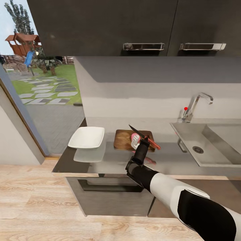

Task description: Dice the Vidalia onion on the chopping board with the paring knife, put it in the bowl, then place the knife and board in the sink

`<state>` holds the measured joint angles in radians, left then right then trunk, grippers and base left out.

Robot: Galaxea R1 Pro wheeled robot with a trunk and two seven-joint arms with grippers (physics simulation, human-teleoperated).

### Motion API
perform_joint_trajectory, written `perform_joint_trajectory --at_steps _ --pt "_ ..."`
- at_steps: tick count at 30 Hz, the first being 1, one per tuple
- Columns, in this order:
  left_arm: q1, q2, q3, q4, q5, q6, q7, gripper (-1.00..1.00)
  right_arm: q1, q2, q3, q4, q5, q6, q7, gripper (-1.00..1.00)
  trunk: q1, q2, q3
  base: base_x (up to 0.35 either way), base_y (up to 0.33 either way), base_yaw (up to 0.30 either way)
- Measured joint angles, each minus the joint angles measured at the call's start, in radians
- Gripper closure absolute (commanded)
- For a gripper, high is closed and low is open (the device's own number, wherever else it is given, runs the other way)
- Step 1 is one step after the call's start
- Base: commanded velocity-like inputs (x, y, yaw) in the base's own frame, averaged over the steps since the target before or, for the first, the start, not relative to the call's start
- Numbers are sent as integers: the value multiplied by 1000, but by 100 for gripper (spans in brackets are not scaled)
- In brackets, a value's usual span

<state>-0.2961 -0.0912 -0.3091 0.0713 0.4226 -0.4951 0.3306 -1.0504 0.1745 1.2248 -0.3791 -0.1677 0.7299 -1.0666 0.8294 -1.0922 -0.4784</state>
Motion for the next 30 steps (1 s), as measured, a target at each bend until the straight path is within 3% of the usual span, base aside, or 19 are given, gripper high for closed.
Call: perform_joint_trajectory --at_steps 10,11,13,30 --pt "0 0 0 0 0 0 0 -100 2 0 0 0 2 -1 8 100 0 0 0 0 0 0" --pt "0 0 0 0 0 0 0 -100 18 0 5 -1 33 16 -7 100 0 0 0 0 0 0" --pt "0 -1 0 0 0 0 0 -100 19 0 6 -2 37 17 -9 100 0 0 0 0 0 0" --pt "0 -1 0 0 0 0 0 -100 20 0 5 -2 37 16 -9 100 0 0 0 0 0 0"
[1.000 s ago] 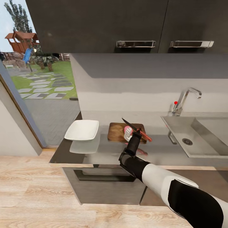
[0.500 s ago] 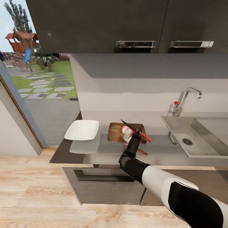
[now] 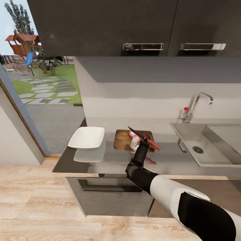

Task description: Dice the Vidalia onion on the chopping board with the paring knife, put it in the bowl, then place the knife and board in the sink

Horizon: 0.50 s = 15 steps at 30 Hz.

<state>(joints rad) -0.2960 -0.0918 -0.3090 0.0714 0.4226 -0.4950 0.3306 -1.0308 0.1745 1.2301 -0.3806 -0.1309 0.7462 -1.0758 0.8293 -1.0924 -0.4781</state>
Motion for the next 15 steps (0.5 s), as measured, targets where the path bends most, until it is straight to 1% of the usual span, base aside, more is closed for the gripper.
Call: perform_joint_trajectory --at_steps 15 --pt "0 0 0 0 0 0 0 -100 1 0 -1 0 1 0 -1 100 0 0 0 0 0 0"
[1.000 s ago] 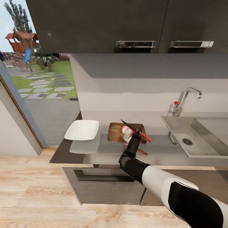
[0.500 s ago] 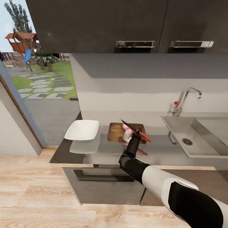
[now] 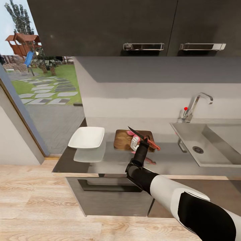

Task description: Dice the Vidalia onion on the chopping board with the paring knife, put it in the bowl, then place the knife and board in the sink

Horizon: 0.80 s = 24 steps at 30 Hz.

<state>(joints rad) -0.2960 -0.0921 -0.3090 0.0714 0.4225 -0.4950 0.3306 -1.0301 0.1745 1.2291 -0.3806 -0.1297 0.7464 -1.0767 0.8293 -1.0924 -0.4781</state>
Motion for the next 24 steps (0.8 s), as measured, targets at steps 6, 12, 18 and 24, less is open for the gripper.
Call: perform_joint_trajectory --at_steps 6,12,18,24 --pt "0 0 0 0 0 0 0 -100 -1 0 0 0 0 0 2 100 0 0 0 0 0 0" --pt "0 0 0 0 0 0 0 -100 0 0 0 0 0 0 1 100 0 0 0 0 0 0" --pt "0 0 0 0 0 0 0 -100 -1 0 0 0 0 0 2 100 0 0 0 0 0 0" --pt "0 0 0 0 0 0 0 -100 0 0 0 0 1 1 1 100 0 0 0 0 0 0"
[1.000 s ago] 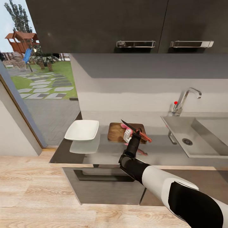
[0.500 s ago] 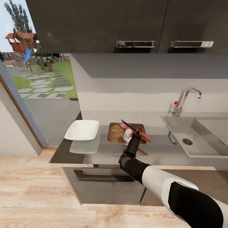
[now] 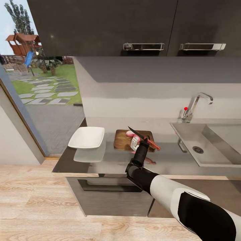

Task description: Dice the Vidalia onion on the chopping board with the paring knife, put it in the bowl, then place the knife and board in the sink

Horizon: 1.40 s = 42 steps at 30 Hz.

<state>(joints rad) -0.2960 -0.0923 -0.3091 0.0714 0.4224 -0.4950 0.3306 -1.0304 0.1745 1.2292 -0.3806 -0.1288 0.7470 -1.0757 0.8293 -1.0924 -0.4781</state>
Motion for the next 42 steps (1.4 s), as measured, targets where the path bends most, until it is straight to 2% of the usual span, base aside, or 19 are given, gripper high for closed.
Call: perform_joint_trajectory --at_steps 1,2,17,21,27,42 --pt "0 0 0 0 0 0 0 -100 0 0 0 0 0 0 0 100 0 0 0 0 0 0" --pt "0 1 0 0 0 0 0 -100 1 0 -7 2 -38 -22 72 100 0 0 0 0 0 0" --pt "0 0 0 0 0 0 0 -100 1 0 -6 2 -31 -21 67 100 0 0 0 0 0 0" --pt "0 0 0 0 0 0 0 -100 1 0 -6 -4 -28 -21 55 100 0 0 0 0 0 0" --pt "0 0 0 0 0 0 0 -100 1 0 -14 -30 -27 -21 -25 100 0 0 0 0 0 0" --pt "0 1 0 0 0 0 0 -100 1 0 -15 -43 -25 -17 -27 100 0 0 0 75 7 0"
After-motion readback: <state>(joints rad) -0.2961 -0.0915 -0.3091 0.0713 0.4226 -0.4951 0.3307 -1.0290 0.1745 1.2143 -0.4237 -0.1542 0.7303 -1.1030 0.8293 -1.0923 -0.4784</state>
